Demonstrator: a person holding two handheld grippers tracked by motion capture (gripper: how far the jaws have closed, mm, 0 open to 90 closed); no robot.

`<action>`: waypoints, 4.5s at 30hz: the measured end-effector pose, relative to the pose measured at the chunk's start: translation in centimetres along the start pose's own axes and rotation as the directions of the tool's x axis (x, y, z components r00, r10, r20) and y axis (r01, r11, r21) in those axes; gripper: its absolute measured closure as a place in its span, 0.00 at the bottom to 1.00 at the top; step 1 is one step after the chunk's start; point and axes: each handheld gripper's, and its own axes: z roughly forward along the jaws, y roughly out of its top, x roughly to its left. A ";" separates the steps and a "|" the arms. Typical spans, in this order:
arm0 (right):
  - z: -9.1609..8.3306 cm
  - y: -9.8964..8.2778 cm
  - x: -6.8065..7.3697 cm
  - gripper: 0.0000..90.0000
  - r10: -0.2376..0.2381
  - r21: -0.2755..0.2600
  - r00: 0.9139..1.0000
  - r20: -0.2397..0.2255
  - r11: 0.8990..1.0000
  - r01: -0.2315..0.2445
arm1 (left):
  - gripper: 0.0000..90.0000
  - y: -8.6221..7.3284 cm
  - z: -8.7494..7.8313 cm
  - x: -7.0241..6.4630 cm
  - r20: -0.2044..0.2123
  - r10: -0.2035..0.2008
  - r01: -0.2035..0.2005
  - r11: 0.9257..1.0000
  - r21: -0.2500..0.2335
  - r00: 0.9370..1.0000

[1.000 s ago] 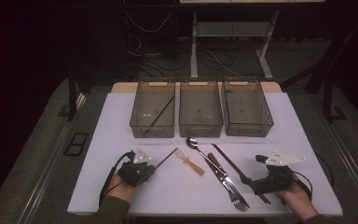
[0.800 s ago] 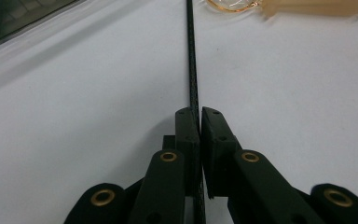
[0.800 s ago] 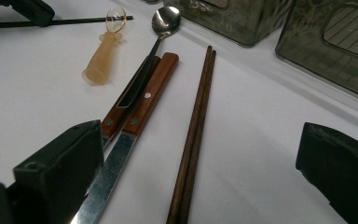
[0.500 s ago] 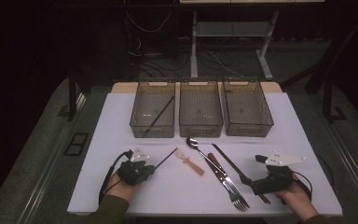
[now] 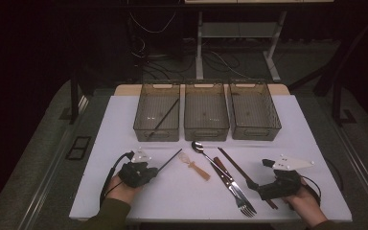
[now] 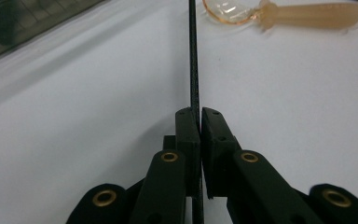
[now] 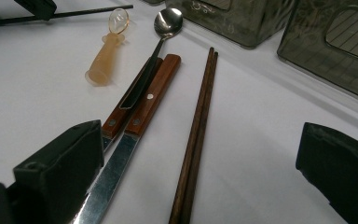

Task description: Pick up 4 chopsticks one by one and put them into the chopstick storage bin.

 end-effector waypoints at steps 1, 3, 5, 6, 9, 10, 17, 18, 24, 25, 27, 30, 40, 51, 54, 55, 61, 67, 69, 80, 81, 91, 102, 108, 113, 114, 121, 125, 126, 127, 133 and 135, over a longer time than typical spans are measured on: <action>0.0 0.0 0.0 0.01 0.002 0.000 1.000 0.000 1.000 -0.002 | 0.95 0.1 -0.1 0.1 0.002 0.004 -0.004 1.000 0.002 1.000; 0.0 0.0 0.0 0.01 0.002 0.002 1.000 0.000 1.000 -0.002 | 0.95 0.2 -0.3 0.2 0.007 0.005 -0.005 1.000 -0.006 1.000; 0.0 0.0 0.0 0.01 0.001 0.001 1.000 -0.001 1.000 -0.001 | 0.95 0.4 -0.5 0.3 0.011 0.006 -0.006 1.000 -0.017 1.000; 0.0 0.0 0.0 0.01 0.000 0.000 1.000 -0.001 1.000 0.000 | 0.95 0.4 -0.6 0.3 0.012 -0.003 0.003 1.000 -0.028 1.000; 0.0 0.0 0.0 0.01 -0.003 0.001 1.000 0.000 1.000 0.003 | 0.95 0.7 -1.1 0.4 0.021 -0.012 0.013 0.999 -0.053 1.000; 0.0 0.0 0.0 0.01 -0.003 0.001 1.000 0.001 1.000 0.003 | 0.95 0.7 -1.2 0.4 0.021 -0.010 0.011 0.998 -0.056 1.000; 0.1 0.0 -0.1 0.01 -0.003 0.002 1.000 0.001 1.000 0.003 | 0.95 0.9 -2.1 0.6 0.035 -0.028 0.031 0.996 -0.087 0.999; 0.1 0.0 0.0 0.01 -0.003 0.001 1.000 0.000 1.000 0.003 | 0.95 0.9 -2.2 0.6 0.038 -0.040 0.044 0.995 -0.093 0.998; 0.0 0.0 0.0 0.01 0.000 -0.001 1.000 0.000 1.000 0.000 | 0.95 1.2 -2.6 0.7 0.045 -0.031 0.036 0.993 -0.112 0.999; 0.0 0.0 0.0 0.01 -0.002 0.001 1.000 0.000 1.000 0.002 | 0.95 1.3 -2.7 0.7 0.049 -0.026 0.031 0.992 -0.119 0.998; 0.0 0.0 0.0 0.01 -0.002 0.000 1.000 -0.002 1.000 0.002 | 0.95 1.4 -2.8 0.7 0.052 -0.024 0.030 0.991 -0.128 0.998; 0.1 0.0 0.0 0.01 -0.003 0.003 1.000 -0.001 1.000 0.003 | 0.95 1.7 -3.0 0.7 0.055 -0.023 0.030 0.990 -0.141 0.998; 0.1 0.0 -0.1 0.01 0.001 0.003 1.000 0.002 1.000 -0.001 | 0.95 3.1 -3.5 1.3 0.071 -0.030 0.044 0.980 -0.193 0.997; 0.1 -0.1 0.0 0.01 0.004 0.003 1.000 -0.003 1.000 -0.004 | 0.95 5.0 -3.3 2.6 0.088 -0.039 0.059 0.969 -0.239 0.995; 0.1 -0.1 0.0 0.01 0.003 0.001 1.000 -0.002 1.000 -0.003 | 0.95 5.6 -3.3 2.9 0.089 -0.045 0.067 0.965 -0.255 0.995; 0.1 -0.1 0.0 0.01 0.006 0.003 1.000 -0.002 1.000 -0.006 | 0.95 5.8 -3.4 3.1 0.090 -0.044 0.066 0.963 -0.260 0.995; 0.1 -0.1 0.0 0.01 0.005 0.002 1.000 -0.002 1.000 -0.005 | 0.95 7.6 -3.9 3.8 0.091 -0.046 0.071 0.953 -0.293 0.995; 0.1 -0.1 -0.1 0.01 -0.003 -0.006 1.000 0.002 1.000 0.003 | 0.95 9.8 -4.1 4.5 0.078 -0.051 0.072 0.950 -0.304 0.996; 0.1 -0.1 0.0 0.01 0.005 -0.001 1.000 -0.001 1.000 -0.005 | 0.95 10.6 -4.1 5.0 0.074 -0.053 0.073 0.949 -0.306 0.996; 0.0 -0.1 0.0 0.01 0.007 -0.004 1.000 -0.006 1.000 -0.007 | 0.95 14.5 -3.4 7.7 0.030 -0.091 0.095 0.952 -0.289 0.995; 0.0 -0.1 0.0 0.01 0.007 -0.004 1.000 -0.006 1.000 -0.007 | 0.95 14.8 -3.2 8.0 0.022 -0.094 0.096 0.954 -0.285 0.995; 0.0 0.0 0.0 0.01 0.004 -0.008 1.000 -0.011 1.000 -0.004 | 0.95 17.7 -2.3 10.7 -0.054 -0.125 0.108 0.961 -0.255 0.991; -0.1 0.0 0.1 0.01 0.004 -0.012 1.000 -0.020 1.000 -0.004 | 0.95 18.1 -0.2 13.2 -0.129 -0.129 0.093 0.964 -0.250 0.983; 0.0 0.0 0.1 0.01 0.003 -0.011 1.000 -0.024 1.000 -0.003 | 0.95 16.7 1.1 13.5 -0.142 -0.122 0.089 0.972 -0.217 0.982; 0.0 0.0 0.1 0.01 0.002 -0.010 1.000 -0.023 1.000 -0.002 | 0.95 15.5 1.8 13.9 -0.142 -0.138 0.110 0.977 -0.185 0.980; 0.0 0.0 0.1 0.01 0.003 -0.009 1.000 -0.022 1.000 -0.003 | 0.95 15.3 2.0 14.0 -0.139 -0.146 0.119 0.976 -0.185 0.979; 0.0 0.0 0.1 0.01 0.004 -0.007 1.000 -0.020 1.000 -0.004 | 0.95 14.1 2.7 14.3 -0.137 -0.150 0.129 0.981 -0.148 0.979; 0.0 0.0 0.1 0.01 0.004 -0.006 1.000 -0.020 1.000 -0.004 | 0.95 13.7 3.1 14.4 -0.132 -0.157 0.139 0.981 -0.136 0.979; 0.0 0.0 0.1 0.01 0.002 -0.008 1.000 -0.019 1.000 -0.002 | 0.95 13.6 3.2 14.3 -0.131 -0.156 0.138 0.981 -0.137 0.979; 0.0 0.0 0.1 0.01 0.002 -0.008 1.000 -0.019 1.000 -0.002 | 0.95 13.6 3.4 14.3 -0.133 -0.154 0.136 0.982 -0.132 0.979; 0.0 0.0 0.1 0.01 0.003 -0.007 1.000 -0.019 1.000 -0.003 | 0.95 13.7 4.2 14.0 -0.140 -0.147 0.131 0.985 -0.114 0.979; 0.0 0.0 0.1 0.01 0.002 -0.007 1.000 -0.020 1.000 -0.002 | 0.95 13.8 4.4 13.9 -0.148 -0.155 0.140 0.984 -0.109 0.977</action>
